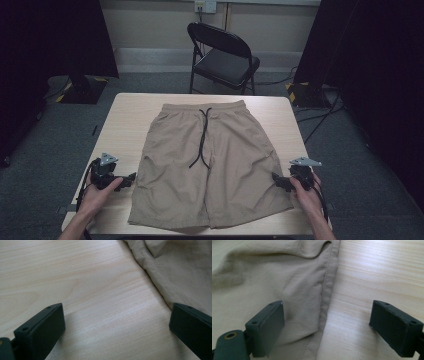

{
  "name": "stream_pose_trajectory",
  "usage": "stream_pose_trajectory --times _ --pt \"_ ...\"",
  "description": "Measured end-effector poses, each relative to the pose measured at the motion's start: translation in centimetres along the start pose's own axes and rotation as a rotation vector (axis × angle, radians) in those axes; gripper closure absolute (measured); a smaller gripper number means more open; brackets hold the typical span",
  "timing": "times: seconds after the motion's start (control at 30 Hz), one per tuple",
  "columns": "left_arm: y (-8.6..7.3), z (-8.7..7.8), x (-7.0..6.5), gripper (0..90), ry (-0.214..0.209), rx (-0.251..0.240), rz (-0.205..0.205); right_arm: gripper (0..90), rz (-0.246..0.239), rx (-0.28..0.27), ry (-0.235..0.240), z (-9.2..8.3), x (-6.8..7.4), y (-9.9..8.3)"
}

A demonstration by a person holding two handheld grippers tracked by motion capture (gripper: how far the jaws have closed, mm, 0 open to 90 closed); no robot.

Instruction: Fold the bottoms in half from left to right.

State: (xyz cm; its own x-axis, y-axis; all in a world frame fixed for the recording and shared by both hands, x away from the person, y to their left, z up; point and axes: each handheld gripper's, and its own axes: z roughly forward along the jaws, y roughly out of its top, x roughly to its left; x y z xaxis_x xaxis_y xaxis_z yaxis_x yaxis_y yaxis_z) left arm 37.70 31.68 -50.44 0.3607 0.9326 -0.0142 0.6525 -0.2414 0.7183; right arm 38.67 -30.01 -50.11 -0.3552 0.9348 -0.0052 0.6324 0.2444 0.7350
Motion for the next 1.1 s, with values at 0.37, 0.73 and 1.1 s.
stream_pose_trajectory --times 0.37,0.73,1.1 --pt "0.9 -0.5 -0.4 16.9 -0.045 0.036 0.006 14.0 0.004 0.014 -0.014 -0.1 0.2 0.2" --pt "3.0 -1.3 -1.6 20.6 -0.089 -0.026 -0.021 14.6 -0.030 -0.062 0.068 -1.5 2.3 2.7" --pt "8.2 0.4 -4.3 20.4 -0.115 -0.107 0.082 17.2 -0.159 -0.063 0.180 1.9 8.6 7.2"
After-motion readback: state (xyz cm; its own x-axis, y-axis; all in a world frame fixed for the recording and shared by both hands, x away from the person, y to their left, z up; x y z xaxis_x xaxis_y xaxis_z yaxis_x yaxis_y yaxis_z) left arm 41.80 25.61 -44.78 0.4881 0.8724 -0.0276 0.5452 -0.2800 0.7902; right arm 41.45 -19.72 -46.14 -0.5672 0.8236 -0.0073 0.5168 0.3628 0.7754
